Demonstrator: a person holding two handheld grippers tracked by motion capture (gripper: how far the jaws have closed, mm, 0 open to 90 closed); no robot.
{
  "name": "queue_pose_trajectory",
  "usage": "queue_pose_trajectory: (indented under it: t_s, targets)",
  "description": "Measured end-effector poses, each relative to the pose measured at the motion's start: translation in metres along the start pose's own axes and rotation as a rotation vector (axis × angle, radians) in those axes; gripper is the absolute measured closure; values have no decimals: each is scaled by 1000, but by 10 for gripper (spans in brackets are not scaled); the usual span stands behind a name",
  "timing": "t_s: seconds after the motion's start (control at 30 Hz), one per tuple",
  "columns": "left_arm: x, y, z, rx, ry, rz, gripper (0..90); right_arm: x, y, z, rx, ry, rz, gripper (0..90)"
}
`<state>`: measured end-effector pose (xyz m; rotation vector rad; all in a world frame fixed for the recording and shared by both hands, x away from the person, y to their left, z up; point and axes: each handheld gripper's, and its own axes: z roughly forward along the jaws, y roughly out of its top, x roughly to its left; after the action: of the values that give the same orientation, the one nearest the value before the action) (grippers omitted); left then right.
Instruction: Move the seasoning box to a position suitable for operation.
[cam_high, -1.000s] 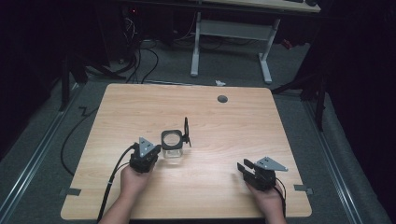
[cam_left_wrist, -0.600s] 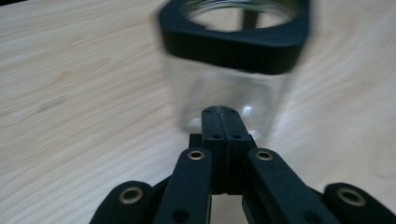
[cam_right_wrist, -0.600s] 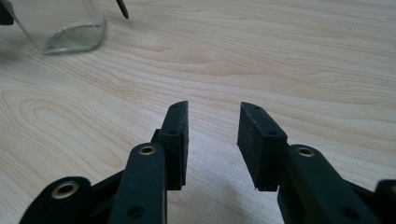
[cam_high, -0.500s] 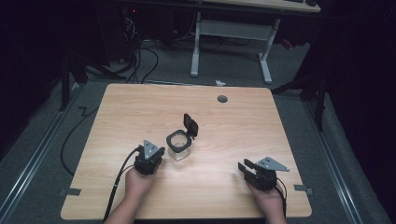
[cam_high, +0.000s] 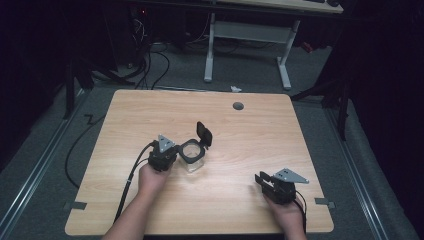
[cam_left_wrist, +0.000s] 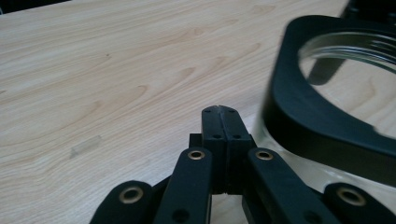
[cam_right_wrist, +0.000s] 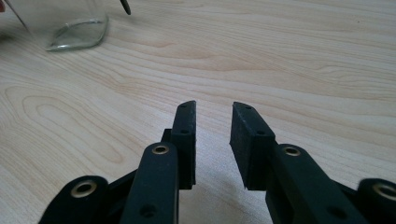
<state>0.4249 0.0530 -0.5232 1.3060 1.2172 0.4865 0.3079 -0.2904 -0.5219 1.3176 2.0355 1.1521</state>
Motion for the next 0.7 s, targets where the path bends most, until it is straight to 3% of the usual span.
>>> queue_pose_trajectory:
  t_s: [0.07,0.33,0.57,0.7]
  targets:
    - [-1,-1,-4,-3,-10,-12,900,0,0,0,-1,0,1,716]
    - [-20,-15,-26,10,-52,11,900,2,0,1,-1,6,3,714]
    - [-41,-29,-34,18,-88,36,900,1,0,1,-1,9,5,713]
    - [-46,-33,-36,17,-93,26,900,1,0,1,0,11,6,710]
